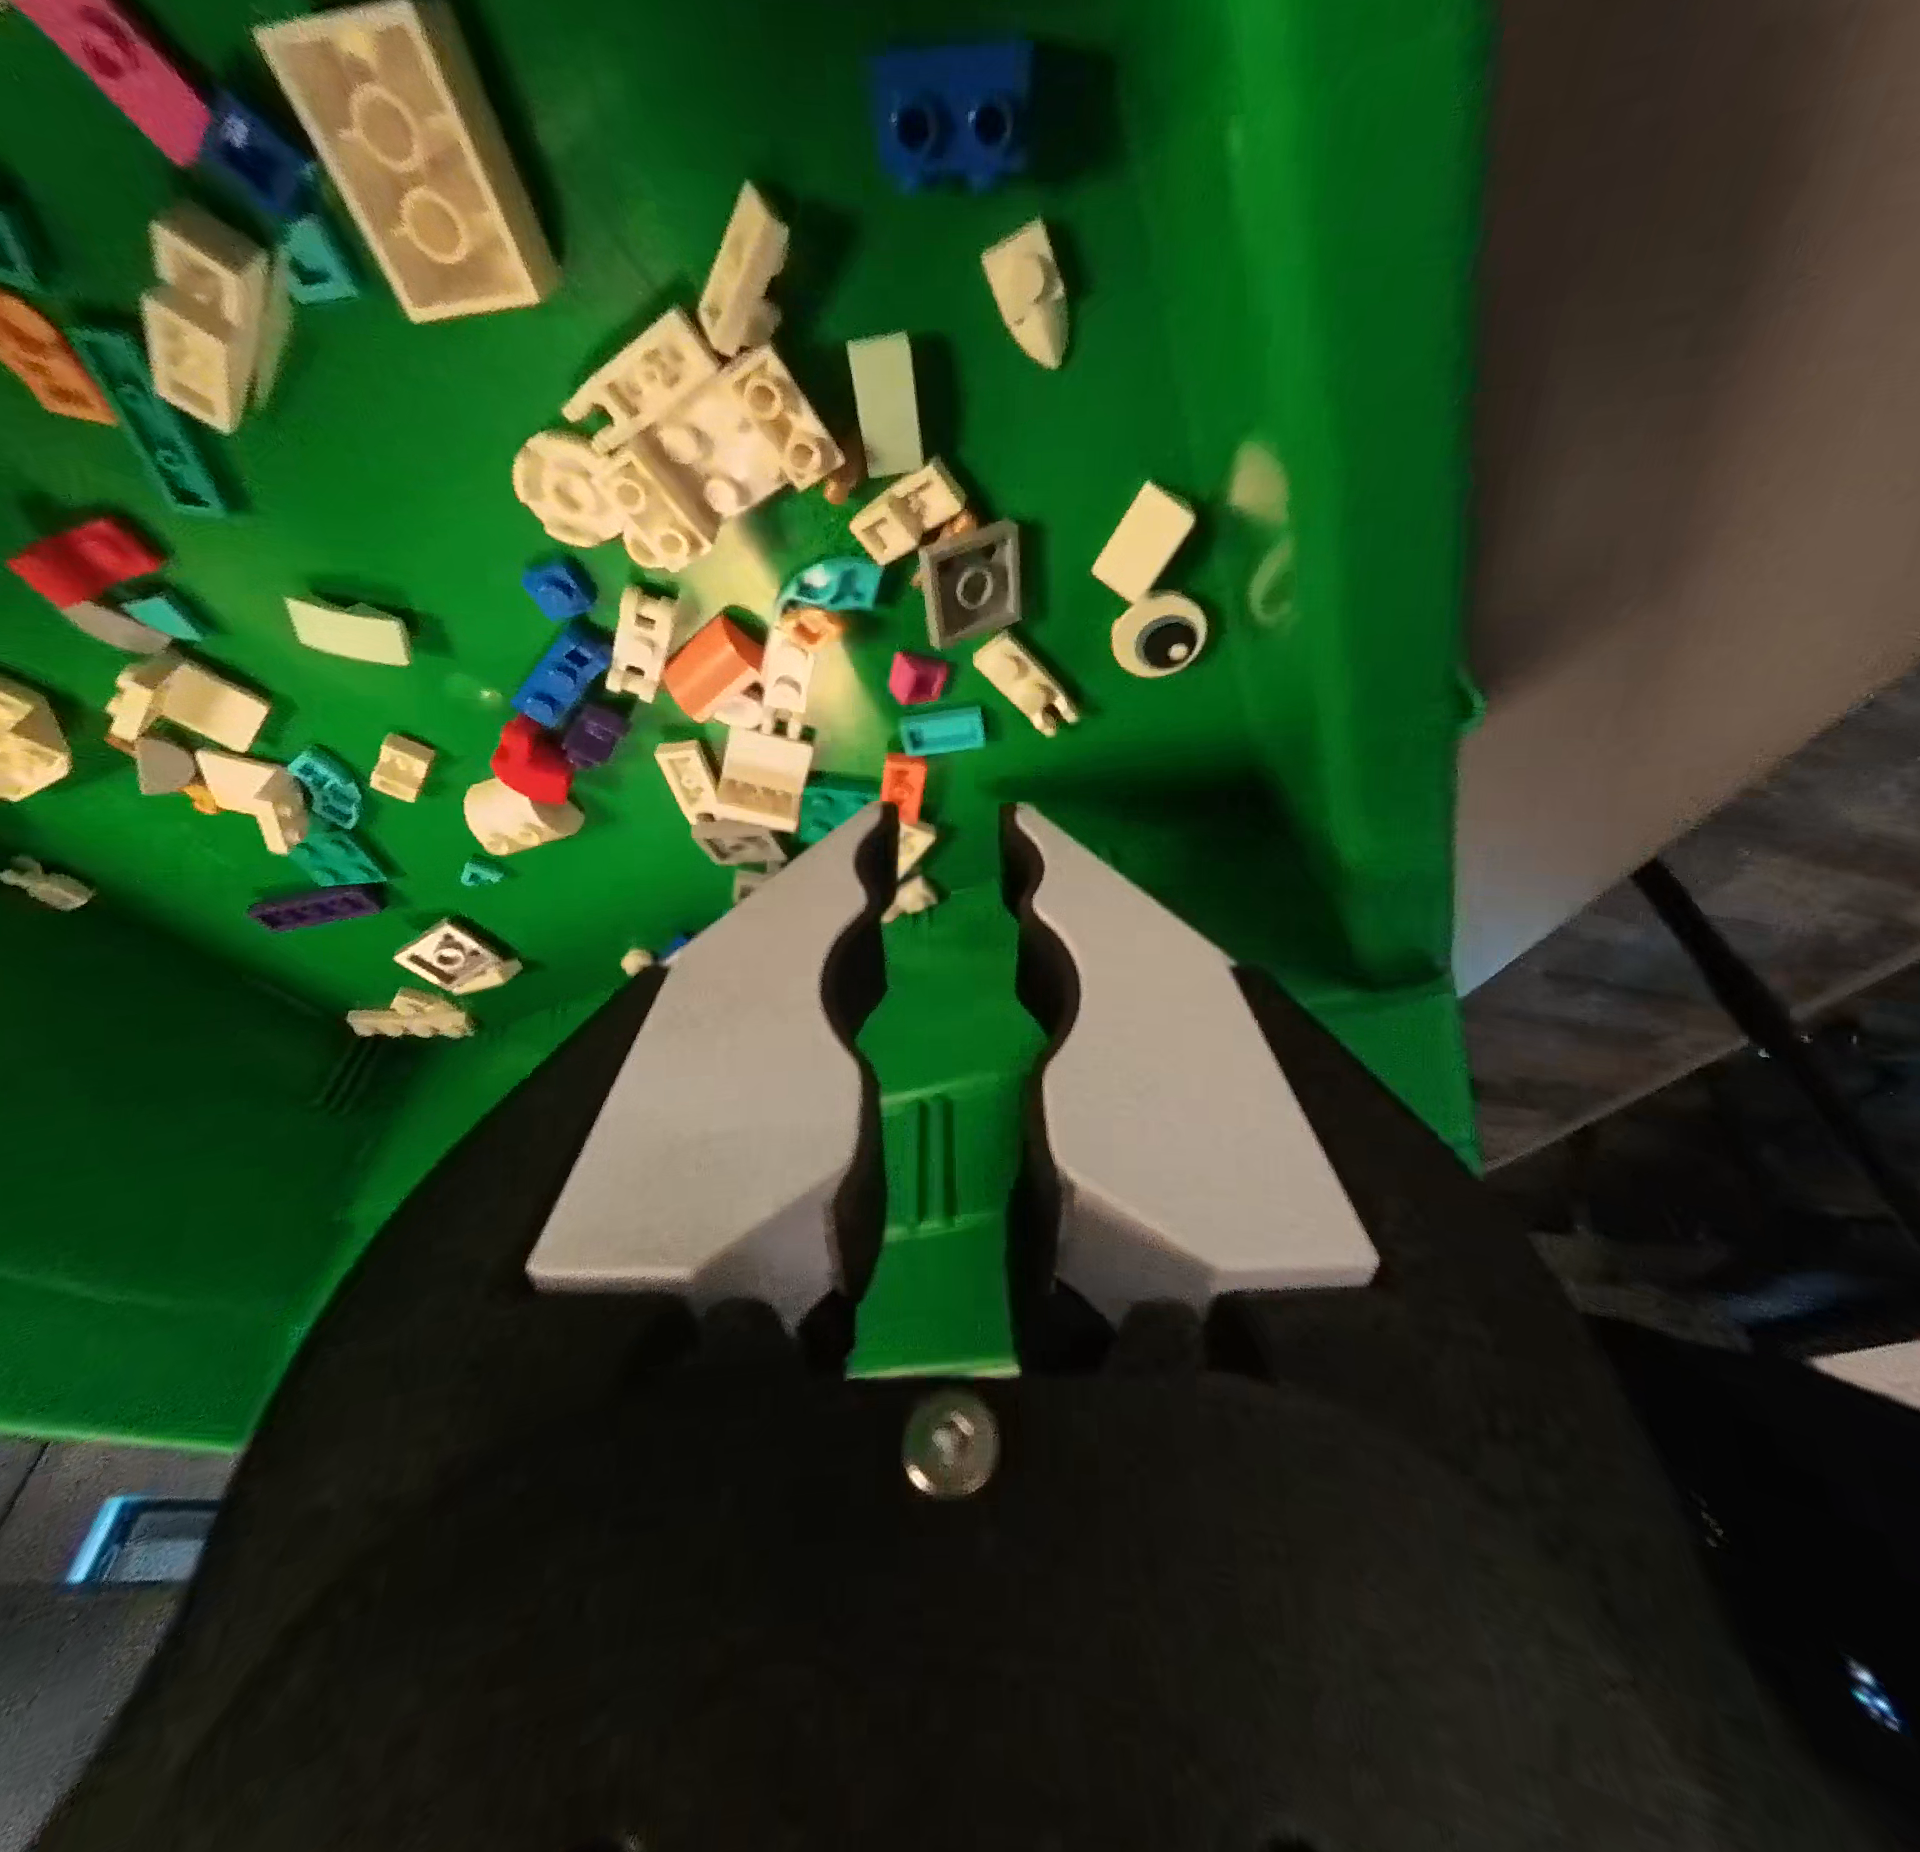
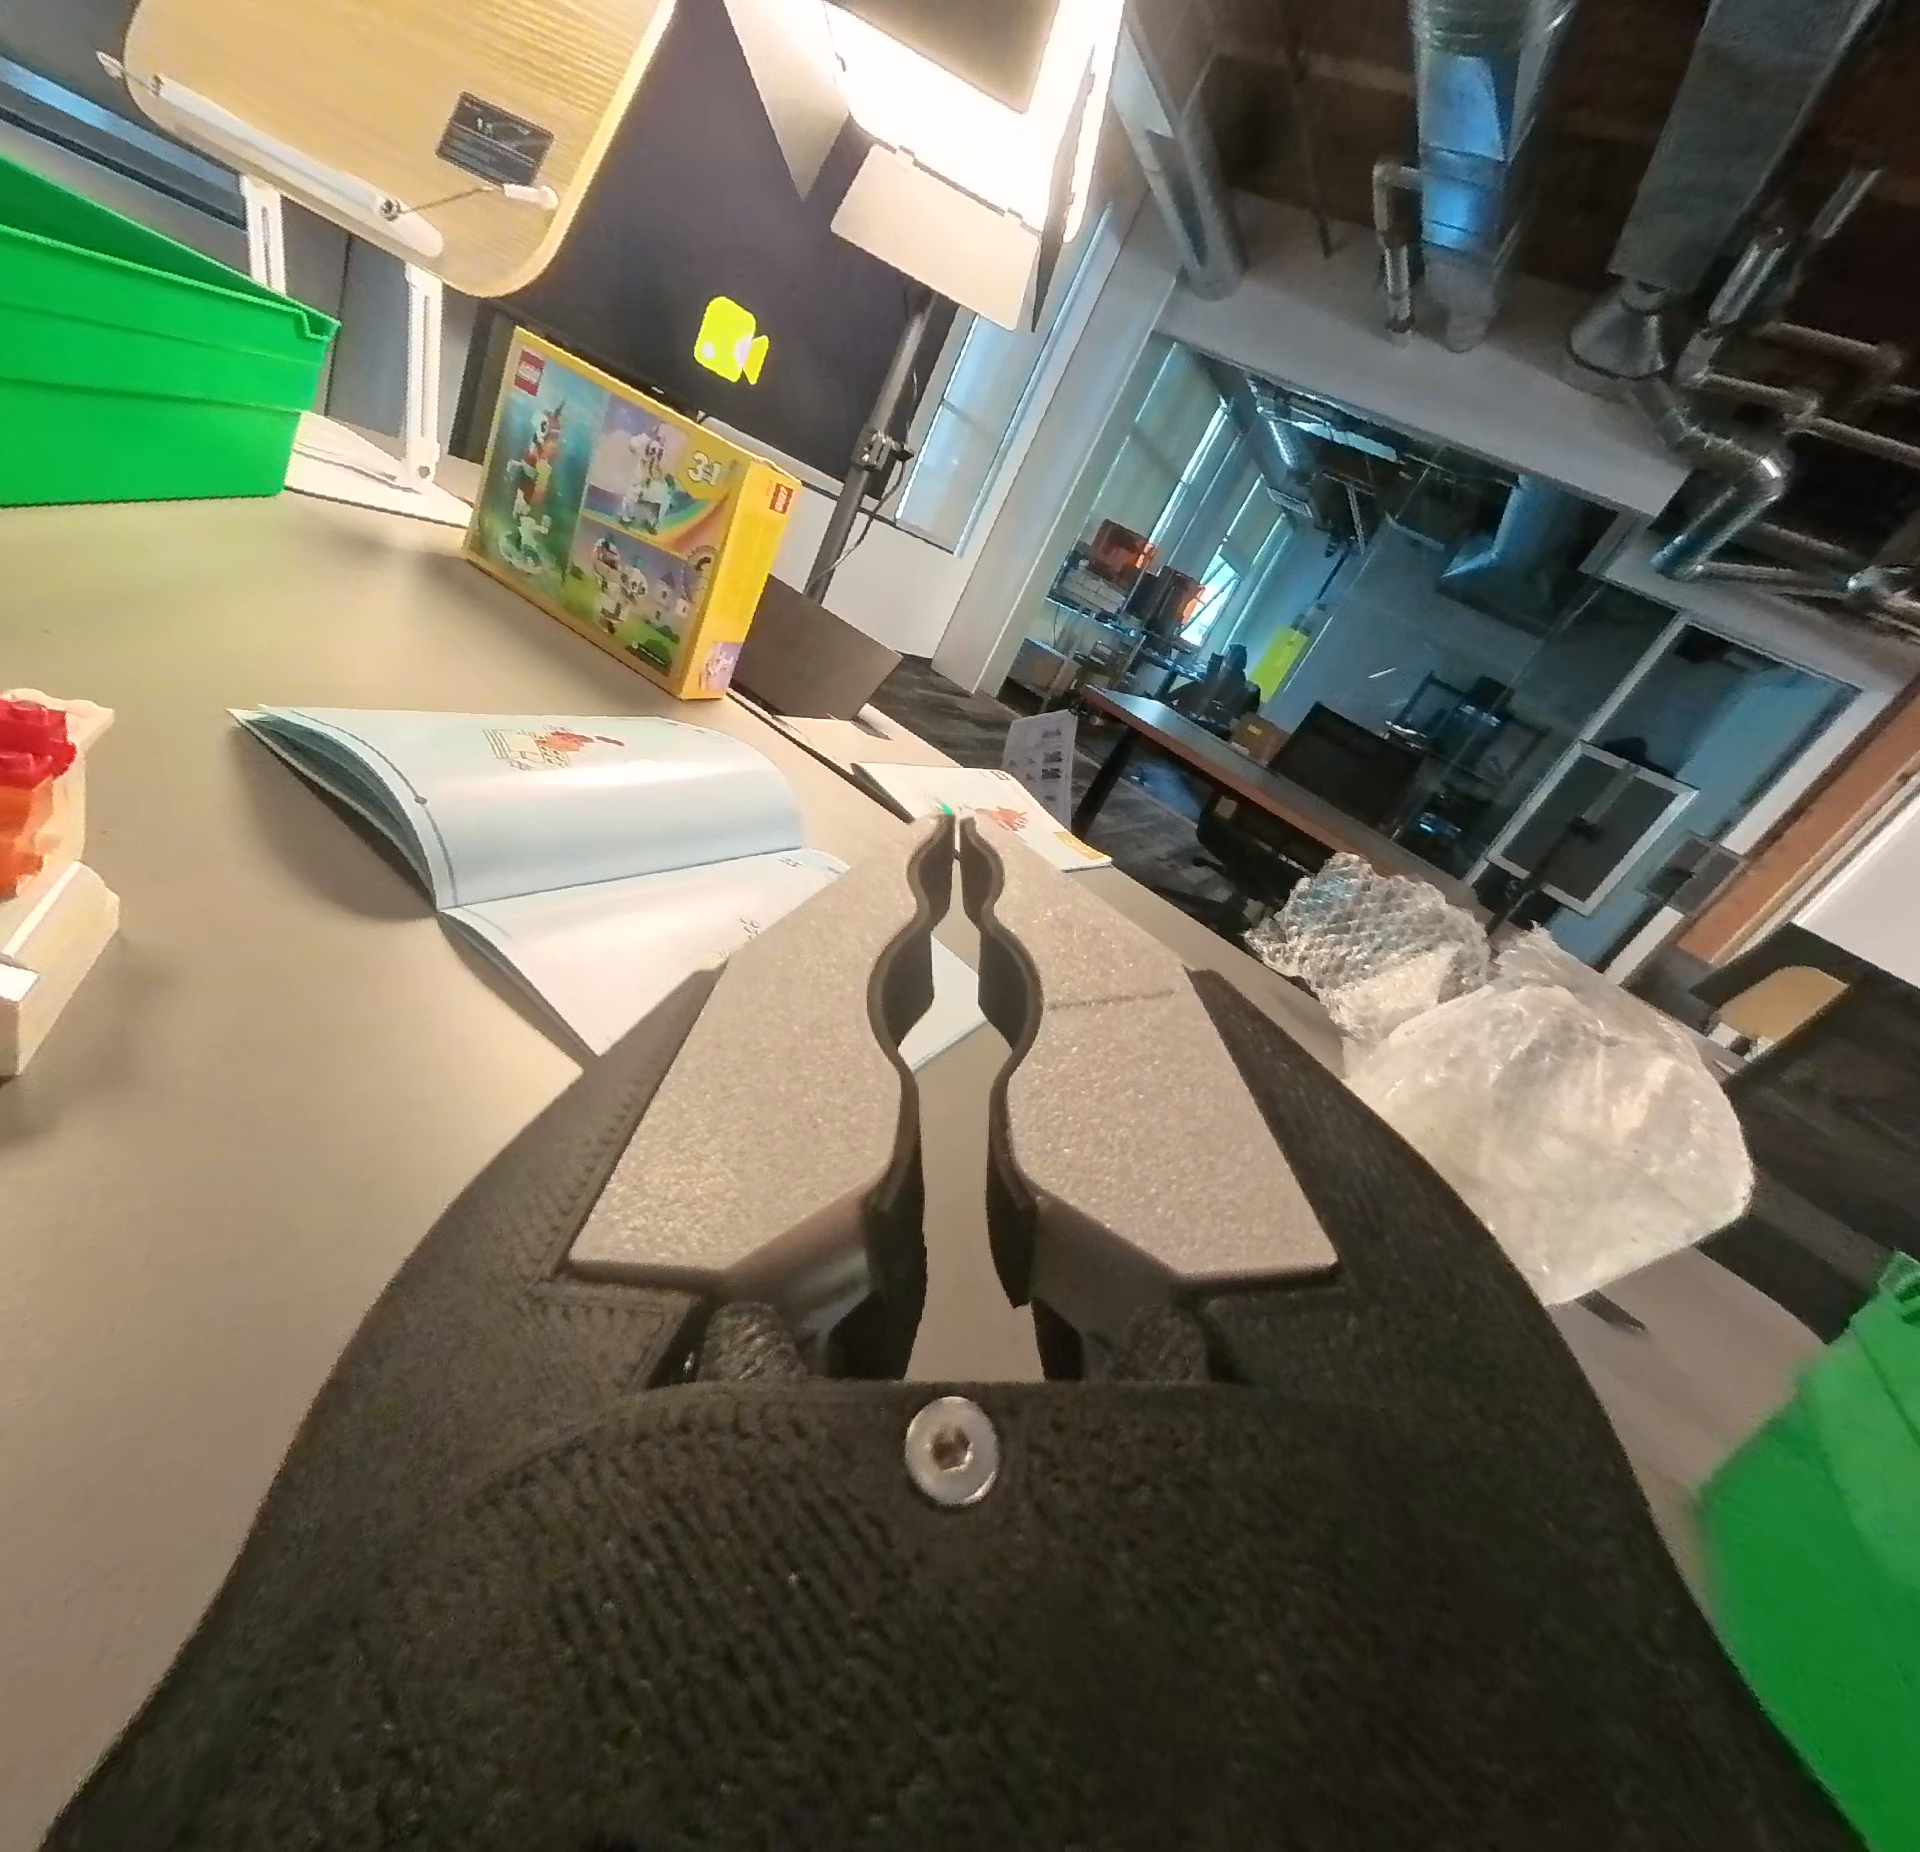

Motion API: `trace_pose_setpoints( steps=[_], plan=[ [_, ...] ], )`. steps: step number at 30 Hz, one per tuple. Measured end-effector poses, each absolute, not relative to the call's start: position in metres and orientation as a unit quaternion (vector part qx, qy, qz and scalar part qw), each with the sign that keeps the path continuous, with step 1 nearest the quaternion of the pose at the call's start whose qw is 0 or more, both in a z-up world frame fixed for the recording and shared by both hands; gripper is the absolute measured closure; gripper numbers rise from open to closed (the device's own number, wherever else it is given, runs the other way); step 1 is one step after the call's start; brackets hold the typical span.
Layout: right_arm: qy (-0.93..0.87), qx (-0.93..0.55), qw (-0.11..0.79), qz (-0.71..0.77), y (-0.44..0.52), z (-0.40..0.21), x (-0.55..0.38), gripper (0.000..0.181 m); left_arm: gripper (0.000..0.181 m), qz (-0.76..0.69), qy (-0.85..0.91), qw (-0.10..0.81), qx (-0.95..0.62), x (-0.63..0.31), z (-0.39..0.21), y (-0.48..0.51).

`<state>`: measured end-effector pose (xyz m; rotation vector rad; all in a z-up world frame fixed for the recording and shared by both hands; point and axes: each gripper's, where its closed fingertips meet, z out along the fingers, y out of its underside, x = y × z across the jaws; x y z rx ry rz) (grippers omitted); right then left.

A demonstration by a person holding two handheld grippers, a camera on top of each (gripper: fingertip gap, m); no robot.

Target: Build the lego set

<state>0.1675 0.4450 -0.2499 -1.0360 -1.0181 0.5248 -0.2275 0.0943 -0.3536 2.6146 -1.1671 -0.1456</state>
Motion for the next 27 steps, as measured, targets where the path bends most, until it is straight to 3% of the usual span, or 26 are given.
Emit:
trace_pose_setpoints(
  steps=[8, 11, 16, 18, 23, 27],
  plan=[
    [-0.479, -0.462, 0.714, 0.216, 0.443, -0.254, 0.162, 0.181, 0.162, -0.056, -0.421, 0.125, 0.897, -0.237, -0.366, 0.099],
    [-0.485, -0.459, 0.713, 0.211, 0.442, -0.255, 0.161, 0.181, 0.174, -0.057, -0.428, 0.131, 0.892, -0.236, -0.369, 0.098],
    [-0.487, -0.457, 0.713, 0.211, 0.441, -0.255, 0.16, 0.181, 0.174, -0.088, -0.431, 0.103, 0.892, -0.237, -0.363, 0.109],
    [-0.487, -0.456, 0.714, 0.213, 0.44, -0.254, 0.16, 0.181, 0.174, -0.114, -0.423, 0.012, 0.899, -0.226, -0.345, 0.135],
    [-0.493, -0.433, 0.719, 0.231, 0.428, -0.244, 0.156, 0.178, 0.174, -0.124, -0.385, -0.374, 0.835, -0.13, -0.237, 0.203],
    [-0.558, -0.344, 0.682, 0.323, 0.365, -0.226, 0.14, 0.161, 0.174, 0.037, -0.351, -0.566, 0.745, -0.024, -0.179, 0.211]
  ],
)
